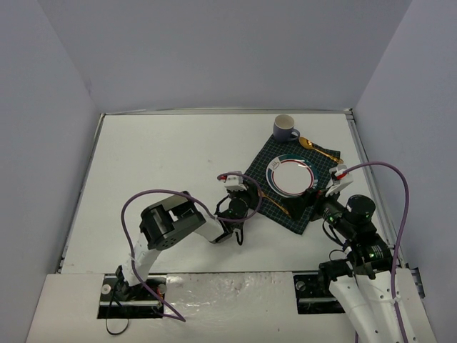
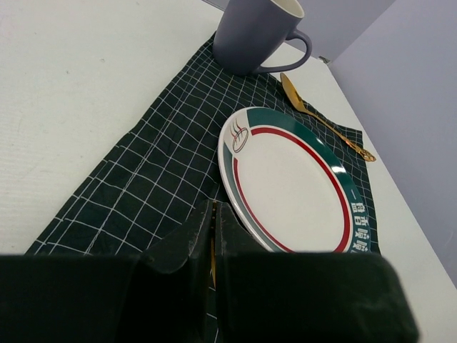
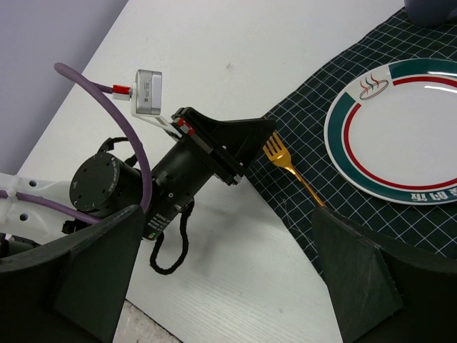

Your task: Set the dinner table for one person

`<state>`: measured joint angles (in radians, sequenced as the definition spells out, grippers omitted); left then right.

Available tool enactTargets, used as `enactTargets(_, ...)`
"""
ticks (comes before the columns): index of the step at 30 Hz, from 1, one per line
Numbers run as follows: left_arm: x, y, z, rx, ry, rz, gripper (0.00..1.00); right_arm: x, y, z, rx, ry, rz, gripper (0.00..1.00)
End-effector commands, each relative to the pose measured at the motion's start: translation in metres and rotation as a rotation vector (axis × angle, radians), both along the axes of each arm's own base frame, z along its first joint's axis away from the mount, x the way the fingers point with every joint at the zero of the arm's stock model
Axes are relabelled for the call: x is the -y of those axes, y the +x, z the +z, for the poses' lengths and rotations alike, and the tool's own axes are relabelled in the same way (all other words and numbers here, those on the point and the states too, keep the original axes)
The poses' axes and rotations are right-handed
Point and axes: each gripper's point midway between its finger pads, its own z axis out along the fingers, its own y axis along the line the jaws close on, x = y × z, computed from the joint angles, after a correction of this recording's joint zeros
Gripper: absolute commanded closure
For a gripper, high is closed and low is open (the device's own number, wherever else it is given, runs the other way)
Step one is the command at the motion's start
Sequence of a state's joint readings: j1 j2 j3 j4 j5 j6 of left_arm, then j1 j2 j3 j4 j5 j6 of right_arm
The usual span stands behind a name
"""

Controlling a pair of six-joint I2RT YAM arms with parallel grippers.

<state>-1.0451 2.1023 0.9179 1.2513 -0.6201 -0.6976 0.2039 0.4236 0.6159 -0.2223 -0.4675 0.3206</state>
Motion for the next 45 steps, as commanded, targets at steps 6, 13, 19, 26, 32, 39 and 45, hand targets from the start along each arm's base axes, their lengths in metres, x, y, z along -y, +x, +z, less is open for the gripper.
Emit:
enactTargets(6,0.005,0.001,0.085,0.157,-0.339,0.010,0.97,-0.002,0.004,0.019,0.063,0.006,0.006,0.00)
enactTargets(13,-0.002,0.000,0.071,0.133,-0.316,0.026,0.91,-0.002,0.003,0.021,0.069,0.009,0.008,0.00)
enactTargets(19,-0.007,0.001,0.062,0.127,-0.283,0.043,0.73,-0.002,0.003,0.019,0.066,0.008,0.006,0.00)
enactTargets(26,-0.006,0.003,0.052,0.121,-0.260,0.040,0.59,-0.001,0.003,0.019,0.066,0.010,0.004,0.00)
enactTargets(32,-0.010,0.007,0.048,0.111,-0.237,0.048,0.47,0.000,0.002,0.022,0.074,0.014,-0.004,0.00)
enactTargets(39,-0.025,0.004,0.047,0.101,-0.162,0.079,0.28,0.001,0.003,0.026,0.081,0.021,-0.016,0.00)
enactTargets(45,-0.039,-0.003,0.060,0.072,-0.048,0.079,0.26,0.007,0.005,0.034,0.100,0.021,-0.058,0.00)
